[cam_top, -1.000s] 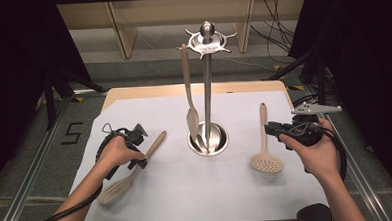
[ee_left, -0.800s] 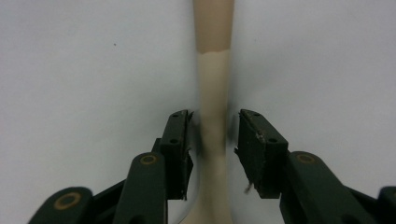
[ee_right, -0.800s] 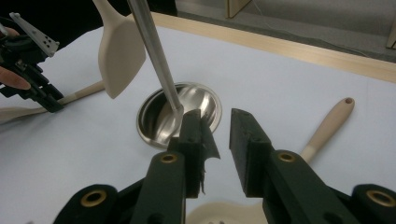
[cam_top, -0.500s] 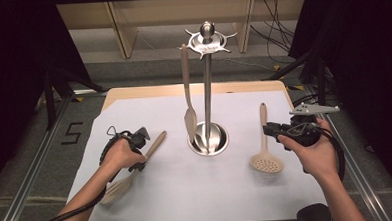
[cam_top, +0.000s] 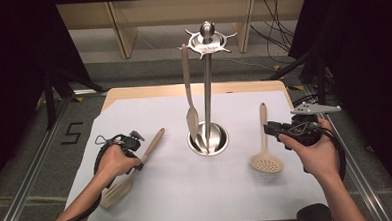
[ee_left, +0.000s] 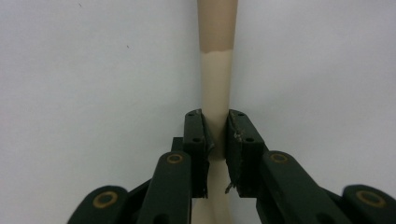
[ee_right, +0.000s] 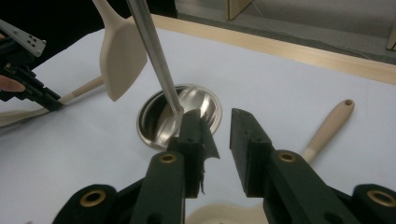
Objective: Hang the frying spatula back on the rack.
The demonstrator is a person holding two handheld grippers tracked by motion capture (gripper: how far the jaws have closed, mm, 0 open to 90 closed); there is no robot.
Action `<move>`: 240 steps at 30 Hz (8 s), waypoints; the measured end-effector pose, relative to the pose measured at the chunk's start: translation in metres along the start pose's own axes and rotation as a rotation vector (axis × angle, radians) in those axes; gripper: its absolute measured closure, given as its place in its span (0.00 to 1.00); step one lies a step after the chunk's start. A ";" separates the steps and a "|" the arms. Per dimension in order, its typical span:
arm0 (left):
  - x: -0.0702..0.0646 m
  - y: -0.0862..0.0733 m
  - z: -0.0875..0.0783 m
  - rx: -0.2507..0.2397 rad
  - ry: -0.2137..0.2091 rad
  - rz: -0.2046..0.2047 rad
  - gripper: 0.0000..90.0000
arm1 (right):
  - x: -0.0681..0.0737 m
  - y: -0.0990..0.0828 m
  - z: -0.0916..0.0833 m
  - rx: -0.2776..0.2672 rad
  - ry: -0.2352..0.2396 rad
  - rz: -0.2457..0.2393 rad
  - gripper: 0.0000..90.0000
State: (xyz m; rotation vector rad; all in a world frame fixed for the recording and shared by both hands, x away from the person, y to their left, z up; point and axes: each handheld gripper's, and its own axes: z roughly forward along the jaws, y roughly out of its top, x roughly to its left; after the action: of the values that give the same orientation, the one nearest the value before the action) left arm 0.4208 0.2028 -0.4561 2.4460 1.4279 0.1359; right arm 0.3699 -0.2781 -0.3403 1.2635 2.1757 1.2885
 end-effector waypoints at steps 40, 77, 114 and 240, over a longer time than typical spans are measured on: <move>-0.047 -0.025 -0.072 -0.805 -0.089 0.065 0.87 | 0.026 0.006 0.007 -0.076 0.052 -0.082 0.79; -0.117 0.002 -0.091 -0.912 -0.131 0.187 0.87 | 0.078 0.029 0.027 -0.137 0.160 -0.168 0.73; -0.167 0.027 -0.085 -0.908 -0.171 0.331 0.87 | 0.115 0.057 0.050 -0.200 0.245 -0.094 0.69; -0.151 0.125 -0.131 -0.862 -0.121 0.252 0.84 | 0.028 0.012 0.001 -0.328 0.154 -0.028 0.67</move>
State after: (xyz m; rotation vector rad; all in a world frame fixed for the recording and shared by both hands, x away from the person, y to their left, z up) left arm 0.4187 0.0430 -0.2828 1.8411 0.7565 0.5256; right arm 0.3610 -0.2519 -0.3262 1.0302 1.9635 1.6962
